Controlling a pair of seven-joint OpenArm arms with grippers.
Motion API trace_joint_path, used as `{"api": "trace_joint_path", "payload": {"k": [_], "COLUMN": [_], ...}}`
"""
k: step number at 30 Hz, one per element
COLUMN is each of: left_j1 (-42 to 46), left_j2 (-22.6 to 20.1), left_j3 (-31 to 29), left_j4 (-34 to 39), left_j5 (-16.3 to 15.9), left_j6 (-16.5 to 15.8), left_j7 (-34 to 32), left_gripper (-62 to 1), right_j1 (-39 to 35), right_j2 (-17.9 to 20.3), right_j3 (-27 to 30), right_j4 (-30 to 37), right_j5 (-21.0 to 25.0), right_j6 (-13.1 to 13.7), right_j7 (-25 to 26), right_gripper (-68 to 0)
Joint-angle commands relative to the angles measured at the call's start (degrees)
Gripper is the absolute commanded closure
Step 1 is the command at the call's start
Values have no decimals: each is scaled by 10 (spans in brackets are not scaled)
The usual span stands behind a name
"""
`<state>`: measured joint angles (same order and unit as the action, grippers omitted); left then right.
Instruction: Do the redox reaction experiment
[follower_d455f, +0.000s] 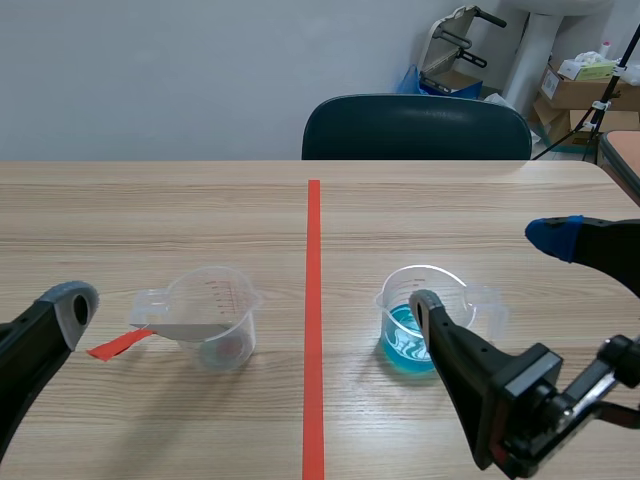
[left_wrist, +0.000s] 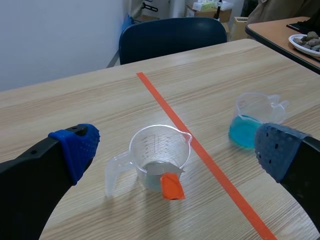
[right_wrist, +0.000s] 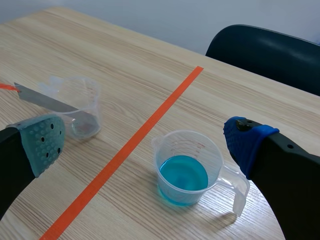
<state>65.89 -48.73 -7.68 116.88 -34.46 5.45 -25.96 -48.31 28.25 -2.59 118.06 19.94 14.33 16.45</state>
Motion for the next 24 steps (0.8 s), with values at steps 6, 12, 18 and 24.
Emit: {"api": "trace_joint_path", "payload": {"k": [6,12,18,24], "left_j1": [-1,-1,0,0], "left_j2": [4,4,4,4], "left_j3": [-1,-1,-1,-1], "left_j4": [9,9,9,9], "left_j5": [26,26,26,26], "left_j6": [0,0,0,0], "left_j7": [-12,-12,-12,-12], "left_gripper": [-623,-623,-623,-623], "right_j1": [7,7,7,7], "right_j2": [1,1,1,1], "right_j3": [4,4,4,4], "right_j4": [9,9,9,9], "right_j5": [6,6,6,6], "right_j6": [0,0,0,0], "right_j7": [4,4,4,-9], "right_gripper": [-679,-679,-679,-679]}}
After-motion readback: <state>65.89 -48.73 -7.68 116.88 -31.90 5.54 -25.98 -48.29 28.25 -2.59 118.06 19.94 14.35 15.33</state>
